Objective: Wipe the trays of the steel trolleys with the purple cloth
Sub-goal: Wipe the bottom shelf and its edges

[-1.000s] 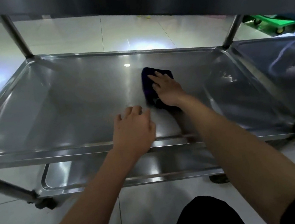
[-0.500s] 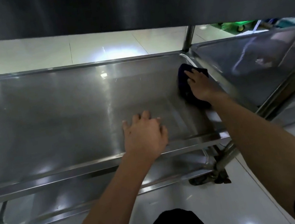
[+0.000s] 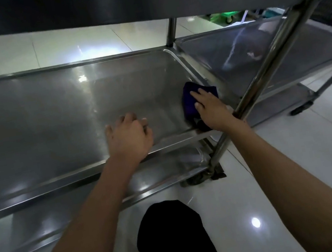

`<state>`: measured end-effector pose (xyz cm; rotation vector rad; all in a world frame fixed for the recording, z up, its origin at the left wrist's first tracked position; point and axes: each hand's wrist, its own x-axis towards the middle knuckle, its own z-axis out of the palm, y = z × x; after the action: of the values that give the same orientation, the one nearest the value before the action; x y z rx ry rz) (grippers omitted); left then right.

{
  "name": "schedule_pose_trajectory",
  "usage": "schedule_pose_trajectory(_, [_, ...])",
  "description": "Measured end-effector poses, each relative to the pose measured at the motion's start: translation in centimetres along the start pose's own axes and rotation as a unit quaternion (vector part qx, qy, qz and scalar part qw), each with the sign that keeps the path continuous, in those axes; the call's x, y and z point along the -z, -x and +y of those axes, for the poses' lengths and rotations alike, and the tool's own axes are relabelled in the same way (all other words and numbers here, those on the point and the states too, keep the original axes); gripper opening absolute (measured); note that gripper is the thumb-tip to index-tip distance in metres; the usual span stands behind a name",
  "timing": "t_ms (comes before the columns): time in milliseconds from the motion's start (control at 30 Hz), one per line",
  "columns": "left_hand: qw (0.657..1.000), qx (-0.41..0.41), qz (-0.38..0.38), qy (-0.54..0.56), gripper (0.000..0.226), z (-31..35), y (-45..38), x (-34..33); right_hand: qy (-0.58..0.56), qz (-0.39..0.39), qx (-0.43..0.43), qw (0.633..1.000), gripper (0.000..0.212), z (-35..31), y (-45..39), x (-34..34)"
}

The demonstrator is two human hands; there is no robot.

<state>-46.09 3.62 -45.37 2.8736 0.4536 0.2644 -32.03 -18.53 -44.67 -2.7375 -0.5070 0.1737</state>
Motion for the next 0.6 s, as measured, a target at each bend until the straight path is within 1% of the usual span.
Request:
schedule_pose_trajectory(167, [0.999, -0.030, -0.012, 0.005, 0.037, -0.6, 0.3, -0.1, 0.045, 0.049, -0.030, 0.997, 0.048, -0.2, 5.4, -0.4])
schedule_pose_trajectory(233, [0.999, -0.034, -0.024, 0.005, 0.039, -0.6, 0.1, 0.2, 0.028, 0.089, -0.048, 0.994, 0.049, -0.8, 7.4, -1.3])
schedule_pose_trajectory(333, [0.998, -0.044, -0.033, -0.001, 0.038, -0.6, 0.3, 0.6, 0.000, 0.134, -0.044, 0.990, 0.050, -2.4, 10.1, -3.3])
schedule_pose_trajectory(433, [0.998, -0.056, -0.039, -0.002, 0.038, -0.8, 0.5, 1.2, 0.003, 0.124, -0.017, 0.992, 0.052, -5.4, 10.9, -5.2])
schedule_pose_trajectory(533, [0.996, -0.071, -0.056, 0.011, 0.037, -1.4, 0.8, 2.0, -0.001, 0.111, 0.039, 0.993, 0.056, -8.8, 11.1, -6.7])
schedule_pose_trajectory(600, [0.996, -0.062, -0.053, 0.021, 0.037, -2.4, 1.4, 2.9, 0.006, 0.105, 0.065, 0.992, 0.061, -10.3, 11.2, -7.4])
